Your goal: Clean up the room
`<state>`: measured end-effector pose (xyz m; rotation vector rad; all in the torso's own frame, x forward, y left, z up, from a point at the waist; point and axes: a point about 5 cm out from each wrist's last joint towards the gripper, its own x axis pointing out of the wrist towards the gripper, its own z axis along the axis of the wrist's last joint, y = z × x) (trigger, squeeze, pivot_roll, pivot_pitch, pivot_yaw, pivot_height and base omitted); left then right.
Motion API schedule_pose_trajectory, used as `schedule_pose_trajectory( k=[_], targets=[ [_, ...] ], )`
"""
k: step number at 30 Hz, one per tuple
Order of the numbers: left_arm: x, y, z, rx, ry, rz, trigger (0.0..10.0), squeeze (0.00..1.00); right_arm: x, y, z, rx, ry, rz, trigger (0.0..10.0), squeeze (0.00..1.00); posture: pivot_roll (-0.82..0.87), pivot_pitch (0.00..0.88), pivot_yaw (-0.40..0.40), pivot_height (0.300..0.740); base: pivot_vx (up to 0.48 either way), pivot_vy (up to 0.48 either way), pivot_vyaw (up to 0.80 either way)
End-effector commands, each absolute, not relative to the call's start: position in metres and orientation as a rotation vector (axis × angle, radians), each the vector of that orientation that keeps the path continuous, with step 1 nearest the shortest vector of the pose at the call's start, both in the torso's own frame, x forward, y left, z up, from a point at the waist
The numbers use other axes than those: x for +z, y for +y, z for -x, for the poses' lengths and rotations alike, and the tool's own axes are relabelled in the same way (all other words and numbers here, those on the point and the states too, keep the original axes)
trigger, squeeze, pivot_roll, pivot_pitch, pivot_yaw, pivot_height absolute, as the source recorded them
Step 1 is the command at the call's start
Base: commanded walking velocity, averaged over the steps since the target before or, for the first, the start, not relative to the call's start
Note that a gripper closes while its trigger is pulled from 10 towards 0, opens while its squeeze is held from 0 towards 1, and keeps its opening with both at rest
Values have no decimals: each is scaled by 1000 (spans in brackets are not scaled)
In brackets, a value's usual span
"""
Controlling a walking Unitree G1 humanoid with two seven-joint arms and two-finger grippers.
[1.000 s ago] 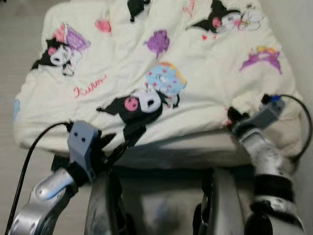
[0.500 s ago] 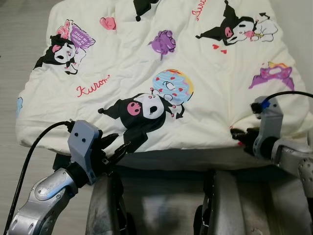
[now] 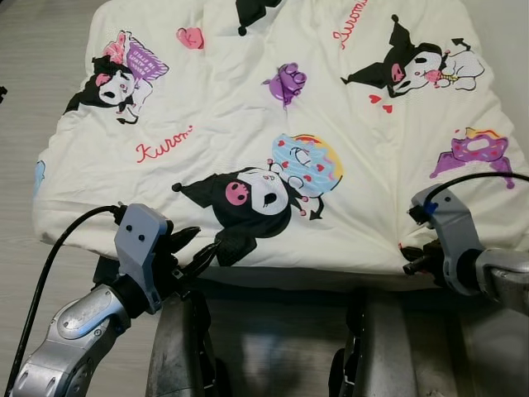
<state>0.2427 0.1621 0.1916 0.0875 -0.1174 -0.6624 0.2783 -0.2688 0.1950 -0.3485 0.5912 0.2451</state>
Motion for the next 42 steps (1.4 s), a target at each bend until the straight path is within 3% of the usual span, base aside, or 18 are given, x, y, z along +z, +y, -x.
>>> schedule_pose_trajectory(
  k=[1,7,13,14,19,20,28,29,30,31,32,33,35,36,42],
  targets=[
    [185,165,-241,-661,-77,-107,10000,0,173,-290,-273,118,690,364,0,0,-13,407,97,456,0,0,0],
    [185,166,-240,-663,-77,-112,10000,0,172,-300,-272,73,710,373,0,0,-12,406,97,456,0,0,0],
    [184,166,-240,-665,-73,-114,10000,0,168,-295,-267,144,776,424,0,0,-15,404,97,456,0,0,0],
    [185,166,-240,-666,-74,-114,10000,0,168,-297,-268,137,773,455,10000,1000,-14,404,99,456,0,0,0],
    [185,166,-240,-666,-76,-113,10000,0,171,-303,-271,98,775,494,10000,1000,-9,404,98,456,0,0,0],
    [186,166,-240,-666,-76,-113,10000,0,176,-305,-273,99,772,493,10000,384,-6,404,98,456,0,0,0],
    [186,166,-240,-666,-76,-113,10000,0,176,-305,-273,99,772,493,10000,384,-6,404,98,456,0,0,0],
    [187,168,-240,-665,-77,-111,10000,0,211,-299,-274,296,727,477,10000,0,-6,408,98,456,0,0,0],
    [187,168,-240,-665,-77,-111,10000,0,211,-299,-274,296,727,477,10000,0,-6,408,98,456,0,0,0],
    [187,167,-239,-667,-77,-107,10000,0,238,-293,-270,471,684,482,10000,0,-6,406,96,456,0,0,0],
    [187,167,-239,-667,-77,-107,10000,0,238,-293,-270,471,684,482,10000,0,-6,406,96,456,0,0,0],
    [187,167,-239,-669,-76,-104,10000,0,259,-286,-262,629,654,481,10000,0,-6,405,97,456,0,0,0],
    [187,167,-239,-669,-76,-104,10000,0,259,-286,-262,629,654,481,10000,0,-6,405,97,456,0,0,0],
    [187,166,-239,-672,-75,-102,10000,0,275,-281,-255,767,615,501,10000,0,-5,407,94,456,0,0,0],
    [186,167,-238,-671,-71,-101,10000,0,285,-286,-249,844,608,538,10000,0,-4,406,93,456,0,0,0]
  ],
)
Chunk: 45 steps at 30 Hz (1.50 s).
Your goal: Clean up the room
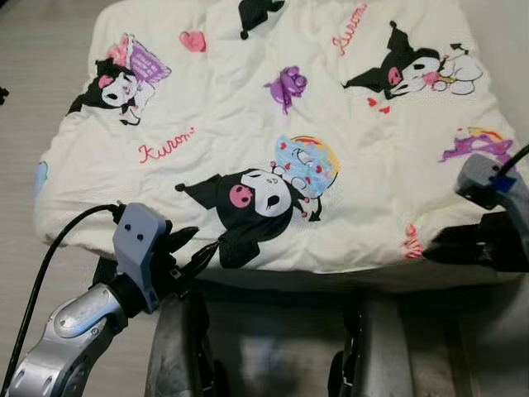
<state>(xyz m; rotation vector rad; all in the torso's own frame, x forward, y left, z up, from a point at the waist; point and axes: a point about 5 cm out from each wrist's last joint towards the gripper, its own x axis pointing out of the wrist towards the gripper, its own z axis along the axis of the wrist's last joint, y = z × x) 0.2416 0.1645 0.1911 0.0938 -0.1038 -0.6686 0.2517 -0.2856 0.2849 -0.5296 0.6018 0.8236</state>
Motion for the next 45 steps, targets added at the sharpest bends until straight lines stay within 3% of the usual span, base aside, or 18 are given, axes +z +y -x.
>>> schedule_pose_trajectory(
  k=[1,8,9,16,18,19,20,23,26,28,37,40,41,42,43,45],
  targets=[
    [186,167,-238,-669,-69,-102,10000,0,285,-287,-250,858,602,532,10000,0,0,406,93,456,0,0,0],
    [187,168,-239,-662,-72,-101,10000,0,294,-280,-253,930,491,417,10000,0,2,405,94,456,0,0,0],
    [188,171,-241,-633,-81,-105,10000,0,307,-276,-268,879,320,281,10000,0,3,405,97,456,0,0,0],
    [188,175,-245,-588,-87,-111,10000,0,311,-275,-288,754,196,186,10000,0,2,404,99,456,0,0,0],
    [189,185,-256,-463,-98,-148,10000,0,270,-296,-336,241,146,91,10000,0,11,404,108,456,0,0,0],
    [189,185,-256,-463,-98,-148,10000,0,270,-296,-336,241,146,91,10000,0,11,404,108,456,0,0,0],
    [188,190,-258,-430,-95,-165,10000,0,240,-310,-345,18,194,169,10000,0,11,403,110,456,0,0,0],
    [186,194,-259,-407,-85,-187,10000,0,209,-322,-346,-132,239,267,10000,0,19,407,112,456,0,0,0],
    [185,195,-258,-403,-79,-198,10000,0,202,-323,-345,-132,248,272,10000,0,19,407,112,456,0,0,0],
    [181,198,-257,-388,-63,-212,10000,0,184,-334,-339,-206,318,386,10000,0,23,402,109,456,0,0,0],
    [164,211,-257,-308,-4,-275,10000,0,160,-338,-335,-255,404,547,10000,0,21,394,113,456,0,0,0],
    [157,220,-257,-251,9,-311,10000,0,174,-323,-348,-227,233,321,10000,0,24,375,111,456,0,0,0],
    [157,220,-257,-251,9,-311,10000,0,174,-323,-348,-227,233,321,10000,0,24,375,111,456,0,0,0],
    [162,223,-260,-225,-17,-294,10000,0,187,-311,-354,-183,149,168,10000,0,24,361,108,456,0,0,0],
    [162,223,-260,-225,-17,-294,10000,0,187,-311,-354,-183,149,168,10000,0,24,361,108,456,0,0,0],
    [168,227,-265,-179,-50,-251,10000,0,207,-291,-361,-102,39,-12,10000,0,21,340,102,456,0,0,0]
  ],
)
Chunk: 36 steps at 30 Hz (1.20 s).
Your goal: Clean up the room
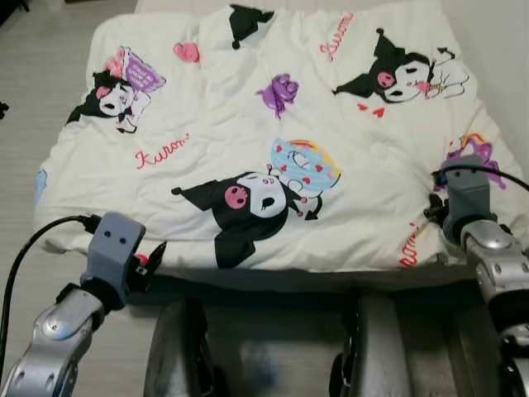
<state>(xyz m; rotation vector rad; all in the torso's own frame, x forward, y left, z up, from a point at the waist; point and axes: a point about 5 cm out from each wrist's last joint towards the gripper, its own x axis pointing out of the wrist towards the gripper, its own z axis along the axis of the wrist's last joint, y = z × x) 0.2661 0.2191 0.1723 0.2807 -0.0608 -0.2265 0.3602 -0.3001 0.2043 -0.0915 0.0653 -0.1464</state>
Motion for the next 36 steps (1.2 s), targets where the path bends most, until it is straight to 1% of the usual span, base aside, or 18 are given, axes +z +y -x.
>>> schedule_pose_trajectory(
  k=[1,2,3,4,5,6,8,10,12,15,17,21,29,32,36],
  targets=[
    [168,227,-265,-179,-50,-251,10000,0,207,-291,-361,-102,39,-12,10000,0,21,340,102,456,0,0,0],
    [171,228,-272,-117,-76,-165,10000,0,219,-261,-364,-12,-36,-120,10000,0,22,326,99,456,0,0,0],
    [171,229,-274,-85,-72,-136,10000,0,222,-247,-364,27,-55,-152,10000,0,21,319,97,456,0,0,0],
    [171,229,-274,-85,-72,-136,10000,0,222,-247,-364,27,-55,-152,10000,0,21,319,97,456,0,0,0],
    [170,226,-277,-44,-74,-80,10000,0,221,-227,-361,65,-86,-146,10000,0,21,306,94,456,0,0,0],
    [170,225,-278,-34,-77,-53,10000,0,220,-219,-360,73,-102,-135,10000,0,22,302,94,456,0,0,0],
    [170,223,-279,-30,-80,-37,10000,0,219,-216,-359,75,-113,-127,10000,0,22,302,94,456,0,0,0],
    [165,218,-280,7,-84,-67,10000,0,201,-206,-357,42,-101,-67,10000,0,23,275,93,456,0,0,0],
    [161,212,-281,34,-90,-77,10000,0,186,-198,-354,43,-77,-64,10000,0,20,268,90,456,0,0,0],
    [156,209,-281,41,-83,-59,10000,0,179,-195,-353,45,-65,-99,10000,0,18,251,88,456,0,0,0],
    [152,203,-280,19,-74,-96,10000,0,174,-193,-350,42,-57,-131,10000,0,20,237,77,456,0,0,0],
    [148,201,-279,9,-67,-126,10000,0,171,-194,-348,42,-43,-131,10000,0,22,231,73,461,0,0,0],
    [140,203,-277,66,-60,-166,10000,0,157,-190,-344,41,0,-102,10000,0,13,206,61,491,0,0,0],
    [136,206,-277,96,-52,-157,10000,0,151,-188,-343,48,11,-90,10000,0,10,197,63,506,0,0,0],
    [132,206,-279,91,-36,-150,10000,0,146,-183,-342,80,30,-97,10000,0,10,179,68,526,0,0,0]
  ],
)
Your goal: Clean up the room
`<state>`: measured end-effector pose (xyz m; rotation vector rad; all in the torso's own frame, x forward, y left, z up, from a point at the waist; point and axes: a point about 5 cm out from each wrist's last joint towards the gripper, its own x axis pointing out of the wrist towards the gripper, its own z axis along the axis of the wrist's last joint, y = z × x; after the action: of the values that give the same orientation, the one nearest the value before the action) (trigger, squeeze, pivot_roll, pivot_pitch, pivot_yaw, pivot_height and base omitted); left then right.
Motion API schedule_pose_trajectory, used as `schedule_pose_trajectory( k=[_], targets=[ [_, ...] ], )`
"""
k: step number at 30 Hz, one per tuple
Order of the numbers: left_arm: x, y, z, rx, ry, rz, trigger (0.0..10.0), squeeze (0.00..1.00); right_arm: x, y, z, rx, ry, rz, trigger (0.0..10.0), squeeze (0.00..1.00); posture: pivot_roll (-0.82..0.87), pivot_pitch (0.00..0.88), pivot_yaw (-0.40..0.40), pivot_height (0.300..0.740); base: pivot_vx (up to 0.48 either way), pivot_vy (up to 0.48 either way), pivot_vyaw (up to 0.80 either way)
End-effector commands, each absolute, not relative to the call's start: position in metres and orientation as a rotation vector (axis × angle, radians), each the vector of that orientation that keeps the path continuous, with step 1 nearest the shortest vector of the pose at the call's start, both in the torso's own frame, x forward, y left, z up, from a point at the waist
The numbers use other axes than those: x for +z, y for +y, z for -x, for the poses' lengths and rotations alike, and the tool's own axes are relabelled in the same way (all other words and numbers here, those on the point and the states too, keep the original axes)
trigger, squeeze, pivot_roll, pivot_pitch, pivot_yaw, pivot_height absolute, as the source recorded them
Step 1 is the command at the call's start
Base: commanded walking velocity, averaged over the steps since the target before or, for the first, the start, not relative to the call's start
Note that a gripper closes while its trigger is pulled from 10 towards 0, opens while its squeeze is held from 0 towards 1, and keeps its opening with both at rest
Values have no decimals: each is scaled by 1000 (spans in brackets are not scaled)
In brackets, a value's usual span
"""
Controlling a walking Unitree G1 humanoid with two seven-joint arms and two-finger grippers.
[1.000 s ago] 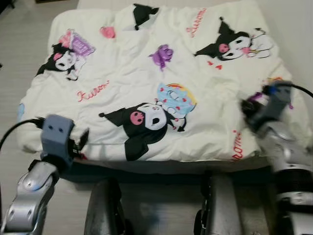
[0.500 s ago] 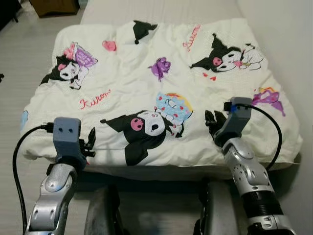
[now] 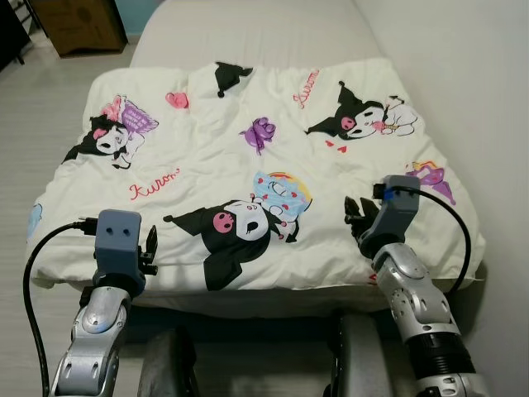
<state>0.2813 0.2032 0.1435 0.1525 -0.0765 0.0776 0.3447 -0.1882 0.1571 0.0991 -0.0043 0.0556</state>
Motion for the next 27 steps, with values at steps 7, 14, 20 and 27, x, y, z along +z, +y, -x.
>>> schedule_pose_trajectory(
  k=[7,14,20,27],
  targets=[
    [130,204,-281,77,-46,-155,10000,0,141,-179,-341,96,50,-101,10000,0,8,160,66,561,0,0,0],
    [129,201,-282,85,-57,-153,10000,0,141,-177,-342,105,53,-99,10000,0,3,152,51,596,0,0,0],
    [130,200,-284,96,-71,-145,10000,0,143,-176,-344,116,50,-97,10000,0,4,138,44,616,0,0,0],
    [132,198,-285,112,-97,-132,10000,0,140,-173,-345,110,43,-109,10000,0,9,120,42,626,0,0,0]
  ],
)
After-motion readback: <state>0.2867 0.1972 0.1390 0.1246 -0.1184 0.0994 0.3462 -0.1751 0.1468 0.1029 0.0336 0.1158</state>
